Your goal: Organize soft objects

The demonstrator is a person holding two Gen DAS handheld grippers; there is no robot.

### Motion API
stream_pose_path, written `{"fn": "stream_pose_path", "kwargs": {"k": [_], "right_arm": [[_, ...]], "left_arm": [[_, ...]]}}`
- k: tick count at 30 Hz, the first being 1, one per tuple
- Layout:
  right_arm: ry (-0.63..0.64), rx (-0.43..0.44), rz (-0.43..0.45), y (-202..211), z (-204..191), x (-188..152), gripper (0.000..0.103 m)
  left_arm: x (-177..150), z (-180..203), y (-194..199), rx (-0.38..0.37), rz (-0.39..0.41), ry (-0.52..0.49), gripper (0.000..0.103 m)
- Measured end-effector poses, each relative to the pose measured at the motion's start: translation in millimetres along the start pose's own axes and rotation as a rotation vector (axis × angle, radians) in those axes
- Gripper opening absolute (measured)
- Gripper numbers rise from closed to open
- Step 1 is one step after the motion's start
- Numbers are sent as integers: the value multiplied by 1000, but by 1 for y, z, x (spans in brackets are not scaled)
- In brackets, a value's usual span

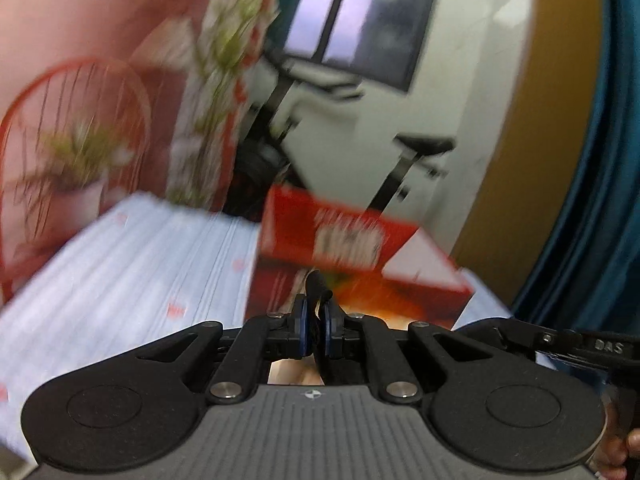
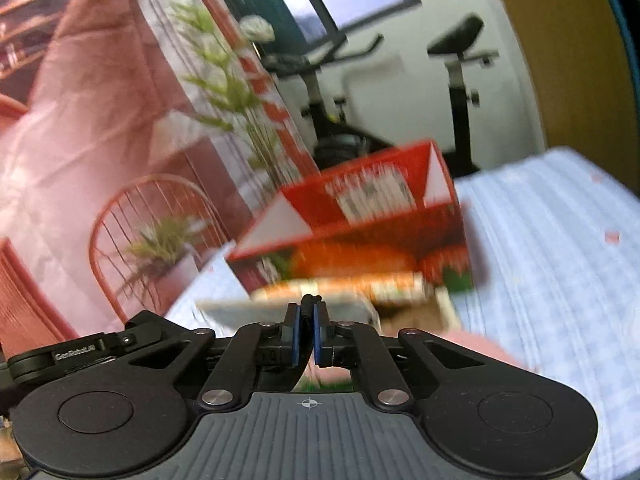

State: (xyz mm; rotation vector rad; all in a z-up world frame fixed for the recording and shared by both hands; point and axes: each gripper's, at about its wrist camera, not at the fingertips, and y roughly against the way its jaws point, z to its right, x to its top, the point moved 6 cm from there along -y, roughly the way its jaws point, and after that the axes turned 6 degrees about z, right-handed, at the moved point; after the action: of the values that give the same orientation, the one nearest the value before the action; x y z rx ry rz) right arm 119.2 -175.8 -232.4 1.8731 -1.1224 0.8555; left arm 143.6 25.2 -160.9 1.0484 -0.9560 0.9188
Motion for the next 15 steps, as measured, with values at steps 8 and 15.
{"fn": "stream_pose_path", "kwargs": {"k": [8, 15], "right_arm": [[90, 18, 140, -5, -10, 70, 6], [166, -8, 155, -52, -6, 111, 6]], "left_arm": [[50, 23, -24, -19, 115, -78, 9], [83, 37, -99, 19, 96, -156, 9]]}}
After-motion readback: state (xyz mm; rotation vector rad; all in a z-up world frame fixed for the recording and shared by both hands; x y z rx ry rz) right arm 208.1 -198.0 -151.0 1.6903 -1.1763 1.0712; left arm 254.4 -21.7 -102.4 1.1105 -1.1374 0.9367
